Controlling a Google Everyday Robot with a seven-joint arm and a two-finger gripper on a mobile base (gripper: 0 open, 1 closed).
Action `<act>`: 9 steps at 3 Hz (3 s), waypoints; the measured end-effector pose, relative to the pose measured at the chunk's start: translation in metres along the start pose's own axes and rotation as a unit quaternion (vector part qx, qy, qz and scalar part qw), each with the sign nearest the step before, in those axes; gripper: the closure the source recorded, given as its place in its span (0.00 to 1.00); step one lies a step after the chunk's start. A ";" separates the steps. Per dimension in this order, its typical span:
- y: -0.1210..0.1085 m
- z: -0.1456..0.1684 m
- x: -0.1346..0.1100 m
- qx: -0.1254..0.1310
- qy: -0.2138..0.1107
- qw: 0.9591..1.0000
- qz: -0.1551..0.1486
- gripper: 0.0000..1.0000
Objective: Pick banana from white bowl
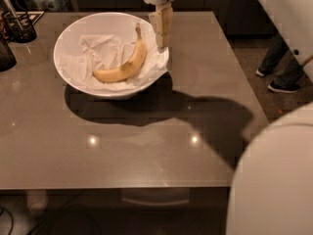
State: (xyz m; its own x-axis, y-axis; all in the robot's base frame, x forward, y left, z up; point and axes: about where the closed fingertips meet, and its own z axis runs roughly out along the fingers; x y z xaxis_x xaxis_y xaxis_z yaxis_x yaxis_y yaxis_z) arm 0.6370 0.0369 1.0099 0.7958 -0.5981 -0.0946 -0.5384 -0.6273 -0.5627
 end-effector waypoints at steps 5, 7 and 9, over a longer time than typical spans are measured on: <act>0.004 0.092 0.017 -0.090 -0.098 0.990 0.048 0.36; 0.020 0.115 0.025 -0.126 -0.101 0.984 0.080 0.40; 0.032 0.131 0.031 -0.149 -0.105 0.977 0.107 0.44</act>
Offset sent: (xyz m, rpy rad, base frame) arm 0.0292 0.0178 -0.0556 0.0321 0.2522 0.0537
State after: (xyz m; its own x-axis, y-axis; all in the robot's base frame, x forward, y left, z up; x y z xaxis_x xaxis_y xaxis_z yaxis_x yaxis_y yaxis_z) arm 0.6812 0.0637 0.8815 0.6793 -0.6355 -0.3670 -0.7301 -0.6358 -0.2503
